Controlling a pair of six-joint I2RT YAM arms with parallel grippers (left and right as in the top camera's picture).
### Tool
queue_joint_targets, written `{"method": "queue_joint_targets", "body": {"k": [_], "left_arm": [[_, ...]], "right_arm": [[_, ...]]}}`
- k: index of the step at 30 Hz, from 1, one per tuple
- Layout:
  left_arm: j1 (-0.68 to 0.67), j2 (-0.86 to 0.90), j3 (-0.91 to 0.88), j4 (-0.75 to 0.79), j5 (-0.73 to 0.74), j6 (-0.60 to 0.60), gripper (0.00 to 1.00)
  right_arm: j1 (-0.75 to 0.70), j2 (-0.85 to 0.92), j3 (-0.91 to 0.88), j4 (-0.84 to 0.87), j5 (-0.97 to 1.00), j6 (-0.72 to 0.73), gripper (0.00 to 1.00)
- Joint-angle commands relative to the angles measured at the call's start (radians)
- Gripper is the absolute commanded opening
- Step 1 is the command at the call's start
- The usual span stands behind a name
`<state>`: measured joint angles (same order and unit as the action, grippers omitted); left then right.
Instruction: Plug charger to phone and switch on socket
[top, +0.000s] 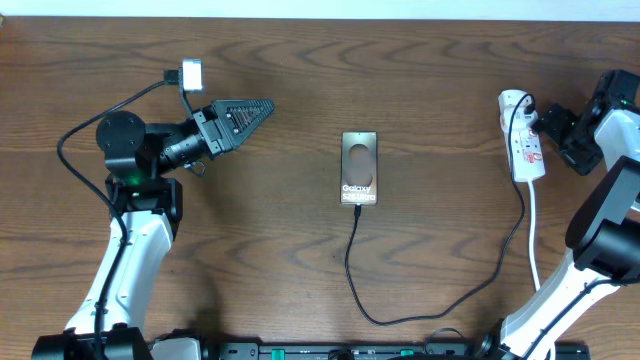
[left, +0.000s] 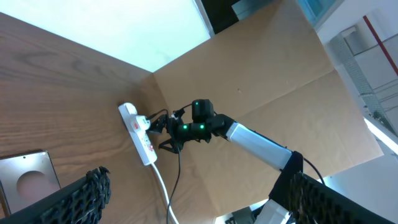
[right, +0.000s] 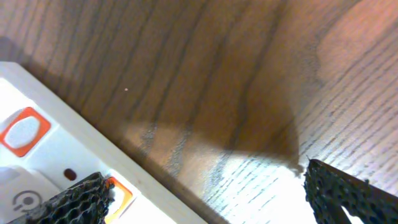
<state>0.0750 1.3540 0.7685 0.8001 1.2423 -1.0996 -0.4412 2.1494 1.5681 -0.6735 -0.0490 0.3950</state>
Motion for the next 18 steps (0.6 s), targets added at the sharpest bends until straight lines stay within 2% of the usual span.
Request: {"method": "queue_joint_targets", "body": {"k": [1,18], "left_arm": [[0.003,-0.002,0.011,0.005,-0.004,0.007,0.93],[0.003,-0.002,0.011,0.005,-0.004,0.007,0.93]], "right_arm": [[0.017,0.013,-0.019,-0.013,-0.055,0.001,0.99],[0.018,0.013,-0.019,-0.064,-0.059,0.001,0.99]]}}
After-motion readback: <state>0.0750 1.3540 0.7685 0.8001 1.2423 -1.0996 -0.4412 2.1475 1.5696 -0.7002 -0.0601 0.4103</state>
